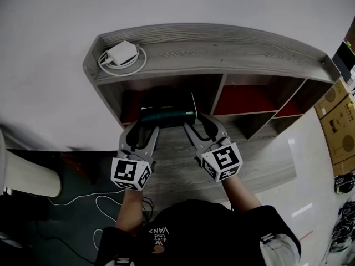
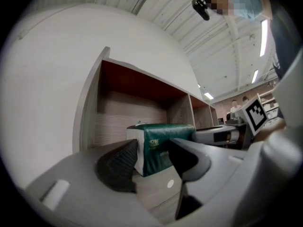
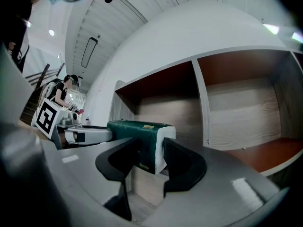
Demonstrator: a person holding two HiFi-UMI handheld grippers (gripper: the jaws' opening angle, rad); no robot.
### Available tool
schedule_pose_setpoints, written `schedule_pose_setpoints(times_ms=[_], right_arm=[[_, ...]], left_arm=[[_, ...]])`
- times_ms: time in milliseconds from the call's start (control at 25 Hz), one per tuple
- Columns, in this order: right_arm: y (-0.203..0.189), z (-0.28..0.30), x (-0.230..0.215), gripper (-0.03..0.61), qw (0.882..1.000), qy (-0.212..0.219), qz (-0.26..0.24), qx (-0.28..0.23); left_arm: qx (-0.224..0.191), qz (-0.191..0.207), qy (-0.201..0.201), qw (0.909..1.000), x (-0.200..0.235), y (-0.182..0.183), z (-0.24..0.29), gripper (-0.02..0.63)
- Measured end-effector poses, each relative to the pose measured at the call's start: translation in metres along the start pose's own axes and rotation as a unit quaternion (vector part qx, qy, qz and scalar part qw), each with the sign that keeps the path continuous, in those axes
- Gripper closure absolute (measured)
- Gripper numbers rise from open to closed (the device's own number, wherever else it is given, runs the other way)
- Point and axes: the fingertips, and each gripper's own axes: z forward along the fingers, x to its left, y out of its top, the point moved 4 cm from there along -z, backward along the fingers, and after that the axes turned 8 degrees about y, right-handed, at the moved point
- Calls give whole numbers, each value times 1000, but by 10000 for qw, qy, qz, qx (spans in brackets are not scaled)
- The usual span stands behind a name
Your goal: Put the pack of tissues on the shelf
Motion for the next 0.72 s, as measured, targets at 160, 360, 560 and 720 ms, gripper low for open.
schedule_pose_setpoints(times_ms=[160,360,560,720], right_arm=[[-1,5,-3,410,10000,-39,-60,15],[-2,10,-7,410,9999,-79,-95,34],[-4,15,-13,410,9999,-150,-73,35],[-5,19,-18,410,9997,-223,-60,44]], left_arm=[[-3,-30,83,10000,3,-1,6,379],[31,4,199,9998,6,-2,13,379],[78,-37,290,9995,7,-4,21,379],[110,-2,315,9994,8,-5,27,379]])
